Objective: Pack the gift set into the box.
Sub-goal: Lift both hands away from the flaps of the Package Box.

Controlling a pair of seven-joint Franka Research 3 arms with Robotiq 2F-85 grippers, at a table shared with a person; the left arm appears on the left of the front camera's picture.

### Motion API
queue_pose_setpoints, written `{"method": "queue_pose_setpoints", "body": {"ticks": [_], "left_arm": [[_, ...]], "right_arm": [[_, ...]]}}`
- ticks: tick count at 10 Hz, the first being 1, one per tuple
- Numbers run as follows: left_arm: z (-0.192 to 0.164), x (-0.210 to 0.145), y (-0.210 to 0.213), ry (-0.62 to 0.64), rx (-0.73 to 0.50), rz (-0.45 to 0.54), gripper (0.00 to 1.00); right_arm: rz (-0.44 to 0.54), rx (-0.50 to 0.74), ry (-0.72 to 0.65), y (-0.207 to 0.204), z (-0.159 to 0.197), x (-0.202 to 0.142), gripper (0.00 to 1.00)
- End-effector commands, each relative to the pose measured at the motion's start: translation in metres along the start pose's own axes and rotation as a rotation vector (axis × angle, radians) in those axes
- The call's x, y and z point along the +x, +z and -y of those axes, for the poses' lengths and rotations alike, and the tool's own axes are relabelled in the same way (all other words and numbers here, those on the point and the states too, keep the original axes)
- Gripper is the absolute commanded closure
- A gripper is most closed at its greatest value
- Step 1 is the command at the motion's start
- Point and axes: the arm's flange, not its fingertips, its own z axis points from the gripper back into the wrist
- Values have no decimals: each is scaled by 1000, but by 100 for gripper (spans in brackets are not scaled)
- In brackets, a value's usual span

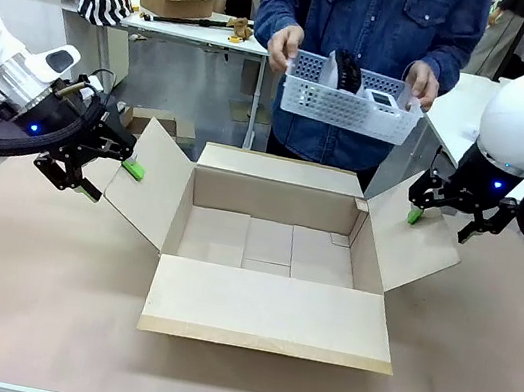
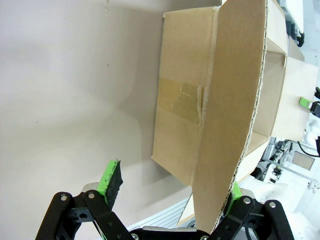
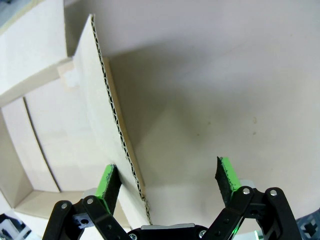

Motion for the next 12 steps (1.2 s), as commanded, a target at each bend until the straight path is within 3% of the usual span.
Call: {"method": "queue_pose_setpoints", "body": {"ticks": [1,12], "left_arm": [[0,-2,2,-4,2,-6,0],[0,-2,2,-4,2,-6,0]], "right_arm": [[2,-16,-19,2,-1,0,0],[2,-16,-19,2,-1,0,0]]}}
